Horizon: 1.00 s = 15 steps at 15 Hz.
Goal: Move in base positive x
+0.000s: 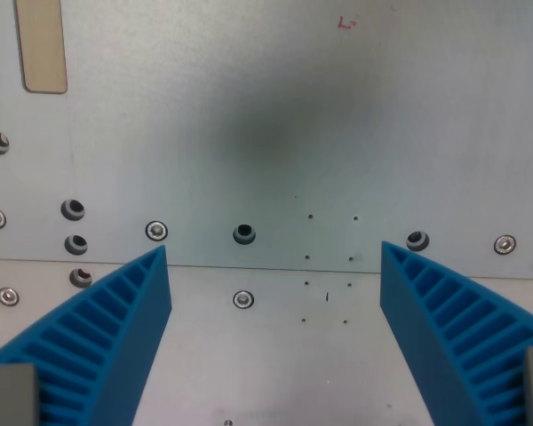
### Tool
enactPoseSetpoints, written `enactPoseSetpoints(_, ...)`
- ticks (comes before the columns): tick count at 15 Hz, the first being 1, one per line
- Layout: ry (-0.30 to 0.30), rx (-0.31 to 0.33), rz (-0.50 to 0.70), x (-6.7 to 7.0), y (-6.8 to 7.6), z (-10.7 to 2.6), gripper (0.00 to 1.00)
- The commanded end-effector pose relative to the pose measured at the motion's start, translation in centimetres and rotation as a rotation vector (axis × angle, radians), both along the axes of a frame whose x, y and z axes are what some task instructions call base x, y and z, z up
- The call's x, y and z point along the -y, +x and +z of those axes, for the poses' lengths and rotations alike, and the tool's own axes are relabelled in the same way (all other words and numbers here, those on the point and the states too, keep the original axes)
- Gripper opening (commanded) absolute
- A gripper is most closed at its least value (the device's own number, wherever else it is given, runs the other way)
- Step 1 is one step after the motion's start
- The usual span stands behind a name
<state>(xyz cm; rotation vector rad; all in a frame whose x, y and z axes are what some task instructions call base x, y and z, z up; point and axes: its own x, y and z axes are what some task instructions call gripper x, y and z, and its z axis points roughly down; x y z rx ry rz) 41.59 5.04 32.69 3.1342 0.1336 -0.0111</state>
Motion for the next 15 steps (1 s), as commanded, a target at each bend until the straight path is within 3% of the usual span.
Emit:
enactPoseSetpoints(1, 0.000, 0.006, 0.000, 0.0, 0.5, 0.3, 1.00)
enactPoseSetpoints(15, 0.000, 0.006, 0.000, 0.6, 7.5, 0.1, 1.00)
